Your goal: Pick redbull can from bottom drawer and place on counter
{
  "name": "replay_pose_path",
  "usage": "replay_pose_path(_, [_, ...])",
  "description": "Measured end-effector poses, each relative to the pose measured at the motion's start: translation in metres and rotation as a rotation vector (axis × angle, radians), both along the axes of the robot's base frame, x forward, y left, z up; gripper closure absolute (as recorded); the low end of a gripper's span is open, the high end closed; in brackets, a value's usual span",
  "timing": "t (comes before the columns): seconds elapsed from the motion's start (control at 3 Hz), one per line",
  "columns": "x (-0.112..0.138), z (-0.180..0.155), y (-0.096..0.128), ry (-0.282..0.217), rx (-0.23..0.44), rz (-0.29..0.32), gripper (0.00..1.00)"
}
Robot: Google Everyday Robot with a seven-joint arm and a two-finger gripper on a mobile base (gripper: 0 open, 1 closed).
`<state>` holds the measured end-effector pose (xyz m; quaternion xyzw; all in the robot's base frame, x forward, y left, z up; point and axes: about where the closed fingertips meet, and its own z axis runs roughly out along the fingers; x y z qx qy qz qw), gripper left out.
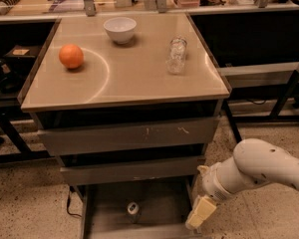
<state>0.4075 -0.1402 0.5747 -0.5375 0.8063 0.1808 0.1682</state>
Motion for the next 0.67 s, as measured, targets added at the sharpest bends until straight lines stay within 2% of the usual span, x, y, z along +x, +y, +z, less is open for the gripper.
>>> replay_pose_path(0.33, [0.008,-0.023,-0.001,0.008,0.036,0.006,0.0])
replay_pose_path(0.67, [0.027,-0.081,0.001,0.013,0.137,0.0,0.0])
